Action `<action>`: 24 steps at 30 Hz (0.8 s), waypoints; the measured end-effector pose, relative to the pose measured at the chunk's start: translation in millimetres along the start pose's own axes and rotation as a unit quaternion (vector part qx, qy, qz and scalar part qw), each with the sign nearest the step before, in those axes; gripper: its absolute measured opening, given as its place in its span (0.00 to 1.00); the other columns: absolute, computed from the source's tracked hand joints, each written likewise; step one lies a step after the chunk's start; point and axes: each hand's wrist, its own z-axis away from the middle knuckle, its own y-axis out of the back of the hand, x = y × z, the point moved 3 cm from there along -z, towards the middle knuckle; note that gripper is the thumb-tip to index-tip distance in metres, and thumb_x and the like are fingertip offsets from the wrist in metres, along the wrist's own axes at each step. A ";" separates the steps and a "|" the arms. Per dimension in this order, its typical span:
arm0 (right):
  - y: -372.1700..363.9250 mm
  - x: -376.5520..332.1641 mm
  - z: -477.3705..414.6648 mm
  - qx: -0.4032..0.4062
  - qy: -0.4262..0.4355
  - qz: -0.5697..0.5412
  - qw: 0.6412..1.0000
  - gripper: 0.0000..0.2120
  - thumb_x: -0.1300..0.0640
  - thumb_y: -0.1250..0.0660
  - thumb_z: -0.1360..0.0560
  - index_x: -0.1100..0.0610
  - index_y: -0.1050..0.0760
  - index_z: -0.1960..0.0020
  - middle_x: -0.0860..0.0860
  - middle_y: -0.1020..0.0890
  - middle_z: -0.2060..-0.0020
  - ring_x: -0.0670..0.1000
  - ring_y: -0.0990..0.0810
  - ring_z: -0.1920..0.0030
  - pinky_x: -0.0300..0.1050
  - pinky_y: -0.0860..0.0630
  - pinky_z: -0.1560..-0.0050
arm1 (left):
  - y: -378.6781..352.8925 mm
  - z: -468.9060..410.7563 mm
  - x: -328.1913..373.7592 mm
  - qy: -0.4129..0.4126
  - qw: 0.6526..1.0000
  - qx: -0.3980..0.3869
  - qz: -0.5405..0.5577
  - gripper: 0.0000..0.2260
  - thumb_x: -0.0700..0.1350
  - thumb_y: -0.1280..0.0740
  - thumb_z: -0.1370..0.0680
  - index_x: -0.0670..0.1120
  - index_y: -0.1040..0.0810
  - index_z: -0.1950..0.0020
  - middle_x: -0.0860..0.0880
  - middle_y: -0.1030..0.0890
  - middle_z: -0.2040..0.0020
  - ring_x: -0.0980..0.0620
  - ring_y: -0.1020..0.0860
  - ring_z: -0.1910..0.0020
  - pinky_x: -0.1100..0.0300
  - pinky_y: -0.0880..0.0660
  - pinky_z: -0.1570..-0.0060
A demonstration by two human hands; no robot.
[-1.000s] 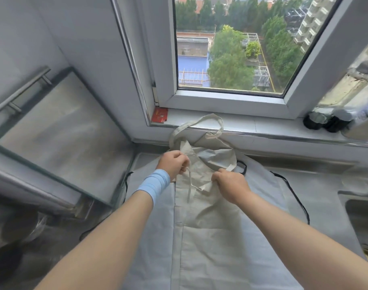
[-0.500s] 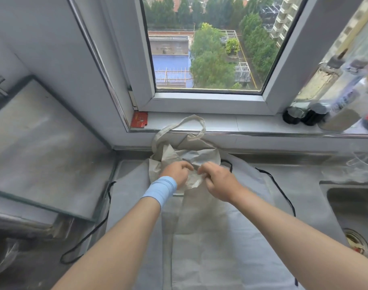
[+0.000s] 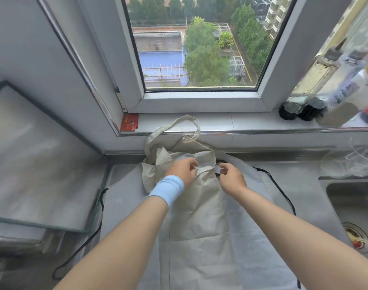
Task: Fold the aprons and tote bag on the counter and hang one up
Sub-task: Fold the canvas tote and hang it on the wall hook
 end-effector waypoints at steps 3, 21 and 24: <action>-3.9 -7.1 -9.3 -0.019 -0.029 -0.144 0.989 0.17 0.66 0.39 0.24 0.56 0.25 0.37 0.48 0.19 0.45 0.49 0.22 0.43 0.49 0.26 0.37 | -14.8 -23.1 30.8 -0.037 0.996 -0.031 -0.076 0.14 0.43 0.35 0.23 0.46 0.22 0.38 0.48 0.20 0.41 0.46 0.23 0.41 0.56 0.28 0.39; -6.1 24.6 -18.9 -0.093 0.010 -0.118 0.989 0.01 0.53 0.31 0.27 0.48 0.22 0.58 0.45 0.17 0.63 0.48 0.18 0.60 0.42 0.26 0.60 | -30.2 -62.8 67.9 0.084 0.991 0.053 0.091 0.06 0.43 0.38 0.26 0.50 0.26 0.63 0.51 0.21 0.62 0.47 0.23 0.57 0.60 0.28 0.52; -2.8 24.1 -15.1 -0.066 0.026 -0.098 0.993 0.10 0.51 0.31 0.28 0.55 0.22 0.66 0.48 0.19 0.70 0.46 0.23 0.66 0.44 0.26 0.62 | -13.9 -59.8 67.8 0.078 0.979 0.094 0.164 0.05 0.41 0.36 0.25 0.50 0.23 0.59 0.51 0.21 0.60 0.49 0.24 0.56 0.62 0.31 0.52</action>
